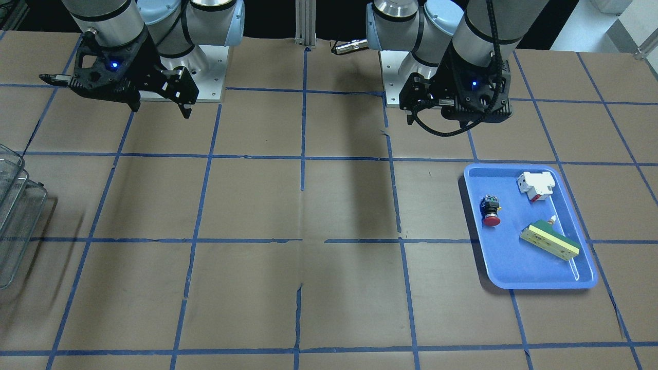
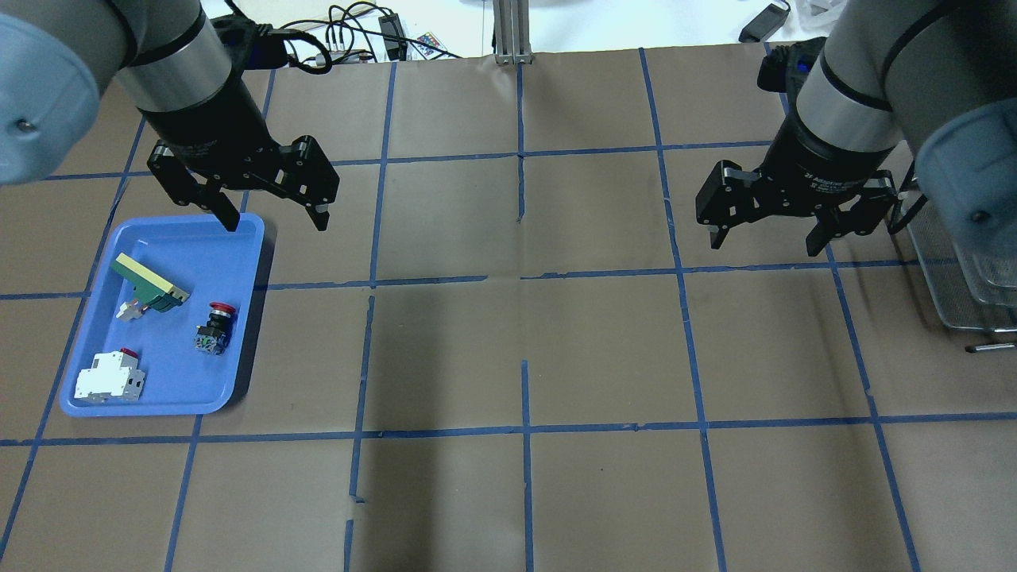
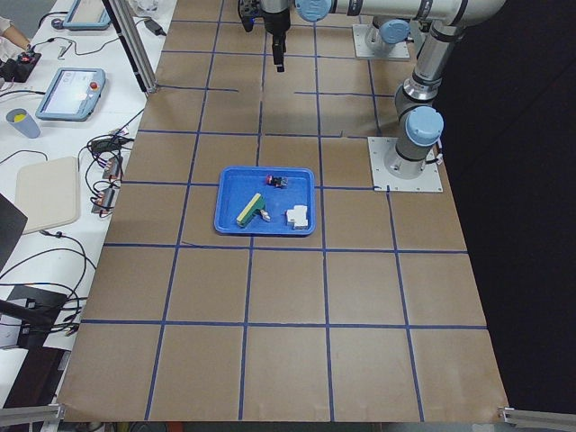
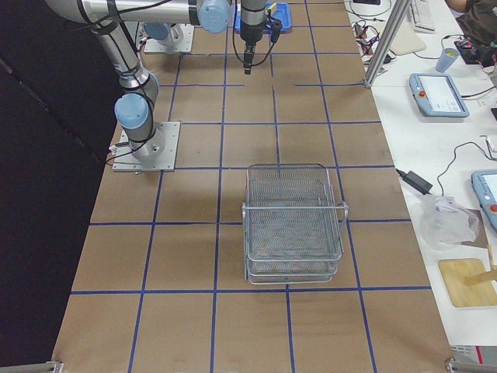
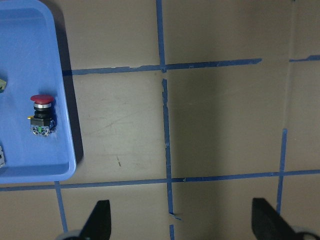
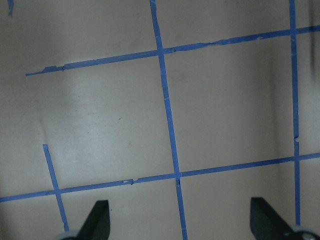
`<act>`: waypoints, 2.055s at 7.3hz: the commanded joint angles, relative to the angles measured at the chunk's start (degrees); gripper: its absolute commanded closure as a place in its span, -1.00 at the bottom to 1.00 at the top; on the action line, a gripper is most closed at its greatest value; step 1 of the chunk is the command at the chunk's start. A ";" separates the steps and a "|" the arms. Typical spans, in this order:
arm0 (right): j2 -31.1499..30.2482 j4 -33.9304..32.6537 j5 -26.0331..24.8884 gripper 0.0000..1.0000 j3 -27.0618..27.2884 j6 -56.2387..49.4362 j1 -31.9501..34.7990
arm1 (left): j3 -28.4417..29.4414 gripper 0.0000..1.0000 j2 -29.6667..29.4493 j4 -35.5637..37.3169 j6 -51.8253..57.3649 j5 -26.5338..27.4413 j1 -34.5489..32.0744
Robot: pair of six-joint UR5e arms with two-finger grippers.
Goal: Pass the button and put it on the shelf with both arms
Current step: 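Lower the left gripper over the red push button in the blue tray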
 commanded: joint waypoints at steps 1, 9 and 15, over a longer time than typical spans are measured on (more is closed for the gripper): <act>-0.06 -0.09 0.09 -1.00 0.03 0.00 0.00 | -0.43 -1.00 0.80 0.01 0.77 0.25 -0.09; -0.15 -0.18 0.52 -1.00 0.03 0.00 0.00 | -26.15 -1.00 -1.91 28.70 25.27 1.13 24.85; -0.24 -0.79 0.97 -1.00 0.21 0.44 0.00 | -39.01 -0.96 -6.22 55.41 41.64 -0.27 33.48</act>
